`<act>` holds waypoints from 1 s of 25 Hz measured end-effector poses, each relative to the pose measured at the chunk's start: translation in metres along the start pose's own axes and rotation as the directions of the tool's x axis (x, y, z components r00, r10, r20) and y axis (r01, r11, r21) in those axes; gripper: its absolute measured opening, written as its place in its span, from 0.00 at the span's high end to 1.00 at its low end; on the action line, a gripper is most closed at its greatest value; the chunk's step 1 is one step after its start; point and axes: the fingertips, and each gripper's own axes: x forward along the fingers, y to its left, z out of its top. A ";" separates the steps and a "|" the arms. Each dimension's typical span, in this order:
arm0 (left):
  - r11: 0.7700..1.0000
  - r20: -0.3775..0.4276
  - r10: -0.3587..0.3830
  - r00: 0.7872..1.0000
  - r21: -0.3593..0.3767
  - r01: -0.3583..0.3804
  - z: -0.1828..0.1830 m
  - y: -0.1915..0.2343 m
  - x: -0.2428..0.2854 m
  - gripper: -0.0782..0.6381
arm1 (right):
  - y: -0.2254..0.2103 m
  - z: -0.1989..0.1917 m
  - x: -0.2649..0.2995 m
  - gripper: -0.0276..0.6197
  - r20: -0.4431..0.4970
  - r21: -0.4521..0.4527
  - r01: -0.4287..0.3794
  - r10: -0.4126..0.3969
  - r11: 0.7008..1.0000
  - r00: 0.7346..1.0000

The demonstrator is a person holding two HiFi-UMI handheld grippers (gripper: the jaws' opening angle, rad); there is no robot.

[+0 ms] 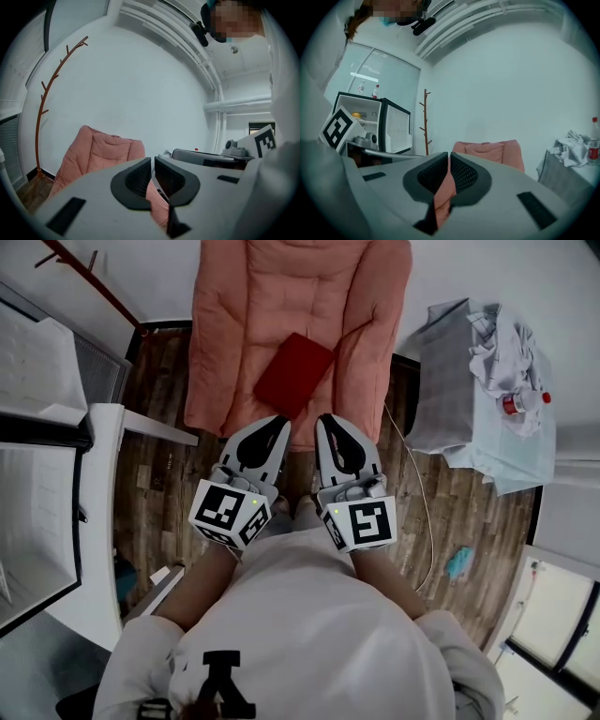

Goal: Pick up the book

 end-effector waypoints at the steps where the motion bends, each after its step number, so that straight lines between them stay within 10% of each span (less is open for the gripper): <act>1: 1.000 -0.003 -0.002 1.000 -0.001 0.002 0.000 0.002 0.001 0.86 | 0.000 -0.001 0.002 0.90 -0.004 -0.001 0.000 0.000 1.000 1.000; 25: 0.998 0.007 0.056 0.998 0.008 -0.056 0.049 0.102 0.178 0.86 | -0.121 0.008 0.176 0.90 -0.005 -0.005 -0.063 0.063 0.998 0.998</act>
